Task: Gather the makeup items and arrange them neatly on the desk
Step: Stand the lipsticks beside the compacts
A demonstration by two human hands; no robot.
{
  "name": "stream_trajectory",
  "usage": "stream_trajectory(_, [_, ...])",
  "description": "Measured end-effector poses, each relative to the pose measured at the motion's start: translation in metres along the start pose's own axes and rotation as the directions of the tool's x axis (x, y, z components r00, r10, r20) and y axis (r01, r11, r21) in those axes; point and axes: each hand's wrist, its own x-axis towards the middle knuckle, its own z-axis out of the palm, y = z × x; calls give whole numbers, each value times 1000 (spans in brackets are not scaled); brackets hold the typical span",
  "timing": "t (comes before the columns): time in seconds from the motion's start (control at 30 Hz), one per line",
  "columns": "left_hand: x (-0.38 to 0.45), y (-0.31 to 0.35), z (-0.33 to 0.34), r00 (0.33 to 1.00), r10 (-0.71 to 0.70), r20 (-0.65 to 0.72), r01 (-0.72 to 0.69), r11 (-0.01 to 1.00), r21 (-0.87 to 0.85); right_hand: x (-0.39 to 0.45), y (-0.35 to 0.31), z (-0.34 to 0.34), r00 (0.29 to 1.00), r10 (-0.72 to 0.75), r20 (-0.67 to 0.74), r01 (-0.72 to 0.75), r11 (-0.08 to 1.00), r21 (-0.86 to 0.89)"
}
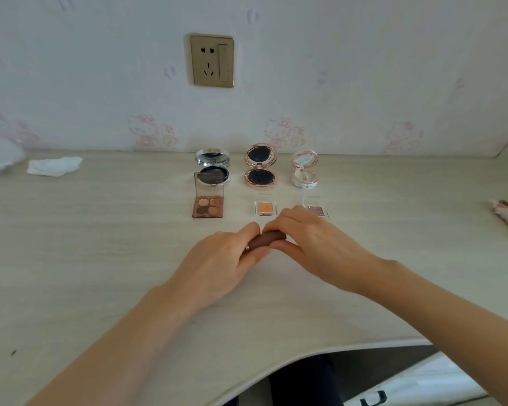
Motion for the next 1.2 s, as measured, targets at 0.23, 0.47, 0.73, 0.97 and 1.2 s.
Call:
stream_trajectory(0.23, [2, -8, -2, 999, 4, -34, -7, 998, -69, 0, 4, -5, 998, -46, -35, 46, 999, 10])
stream_trajectory(0.47, [2, -8, 5, 993, -113, -45, 88, 922, -378, 3, 2, -4, 952, 302, -40, -212, 749, 628])
stream_trajectory(0.73, [1, -4, 6, 991, -127, -32, 94, 857, -507, 2, 0, -1, 929, 366, 54, -189, 346, 919])
stream_trajectory(0.97, [0, -6, 6, 987, -158, -35, 115, 837, -535, 7, -3, 2, 896, 443, 41, -110, 131, 985])
stream_trajectory(1.2, [3, -7, 7, 972, -232, -50, 152, 772, -617, 9, 4, -1, 778, 628, -11, 55, -51, 997])
